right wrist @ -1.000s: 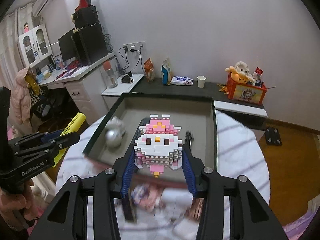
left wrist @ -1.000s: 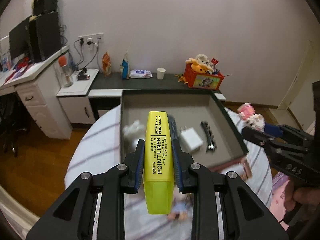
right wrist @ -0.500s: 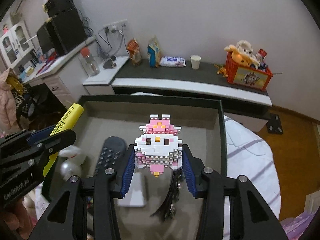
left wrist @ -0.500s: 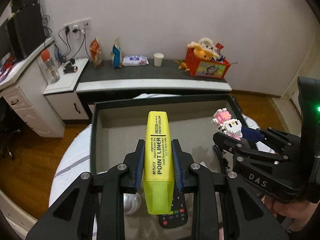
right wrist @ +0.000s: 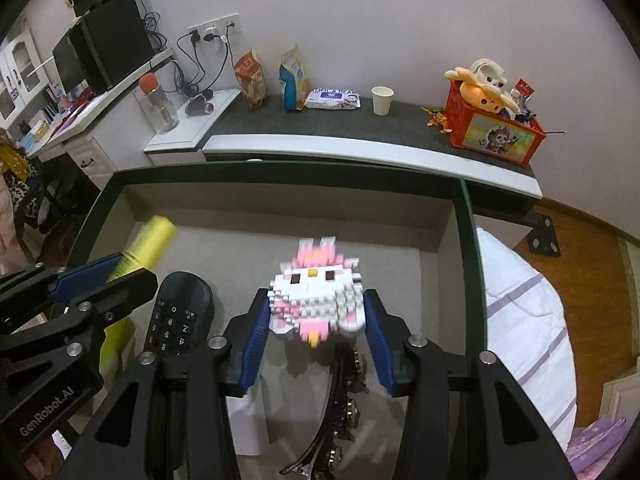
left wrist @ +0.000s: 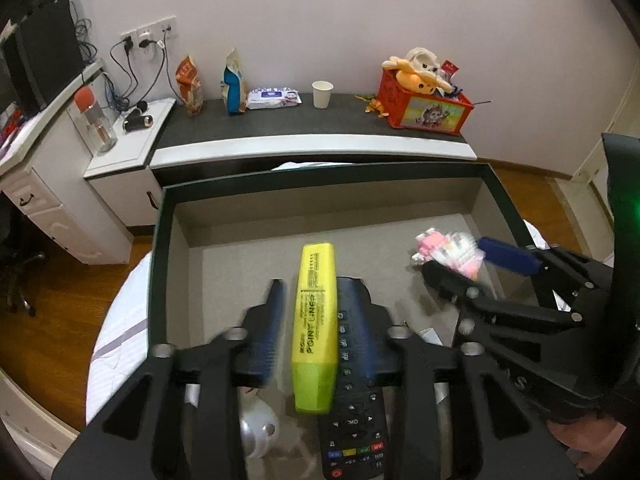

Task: Organize rigid objects
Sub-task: 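Carry the highlighter and block cat into the box and open both tools, then withdraw both tools from the box toward the remaining items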

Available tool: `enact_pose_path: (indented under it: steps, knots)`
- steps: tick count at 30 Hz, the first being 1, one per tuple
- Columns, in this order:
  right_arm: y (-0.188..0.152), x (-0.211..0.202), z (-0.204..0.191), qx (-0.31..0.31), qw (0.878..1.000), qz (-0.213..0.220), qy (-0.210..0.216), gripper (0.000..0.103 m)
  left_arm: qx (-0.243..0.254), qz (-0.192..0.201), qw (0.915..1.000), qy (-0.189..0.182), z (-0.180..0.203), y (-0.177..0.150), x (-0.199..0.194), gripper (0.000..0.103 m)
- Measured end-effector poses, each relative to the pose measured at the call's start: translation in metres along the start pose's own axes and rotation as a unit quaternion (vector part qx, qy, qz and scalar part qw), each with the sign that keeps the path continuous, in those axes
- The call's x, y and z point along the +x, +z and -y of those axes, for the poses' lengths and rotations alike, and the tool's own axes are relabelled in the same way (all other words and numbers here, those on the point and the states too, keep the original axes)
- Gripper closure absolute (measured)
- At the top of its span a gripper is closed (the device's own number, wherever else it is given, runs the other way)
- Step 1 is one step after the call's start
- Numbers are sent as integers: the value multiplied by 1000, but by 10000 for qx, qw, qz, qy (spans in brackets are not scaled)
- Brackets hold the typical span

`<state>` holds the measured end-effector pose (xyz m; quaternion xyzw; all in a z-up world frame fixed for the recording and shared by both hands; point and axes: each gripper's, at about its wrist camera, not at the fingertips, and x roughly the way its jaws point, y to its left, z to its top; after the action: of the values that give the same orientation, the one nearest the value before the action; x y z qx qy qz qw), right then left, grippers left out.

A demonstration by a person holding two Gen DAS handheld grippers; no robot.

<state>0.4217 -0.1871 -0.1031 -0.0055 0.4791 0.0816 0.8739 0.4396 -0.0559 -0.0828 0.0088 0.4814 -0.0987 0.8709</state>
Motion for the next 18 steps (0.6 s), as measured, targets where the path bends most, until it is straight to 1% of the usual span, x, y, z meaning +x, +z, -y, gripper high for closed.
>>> enact_pose_path:
  steps: [1, 3, 4, 5, 6, 9, 13, 18]
  knots:
    - [0, -2, 0, 11, 10000, 35, -68, 27, -38, 39, 9999, 85, -1, 0, -4, 49]
    - [-1, -7, 3, 57, 9999, 69, -104, 24, -93, 121, 9998, 123, -6, -1, -12, 24]
    - [-1, -10, 5, 117, 9999, 77, -62, 23, -116, 201, 9997, 127, -8, -1, -19, 18]
    - [-2, -16, 7, 168, 9998, 113, -24, 23, -124, 252, 9995, 138, -10, -1, -24, 9]
    - [-4, -21, 9, 198, 9997, 165, -12, 23, -118, 326, 9993, 135, -10, -3, -32, 4]
    - [-9, -40, 12, 290, 9990, 326, -6, 22, -27, 512, 9985, 194, -6, -9, -57, 1]
    - [-23, -73, 15, 439, 9973, 576, 118, 21, 123, 746, 9968, 255, 2, -24, -95, 1]
    - [-56, -129, 10, 500, 9931, 1034, 218, 21, 205, 1073, 9937, 234, 9, -54, -146, 0]
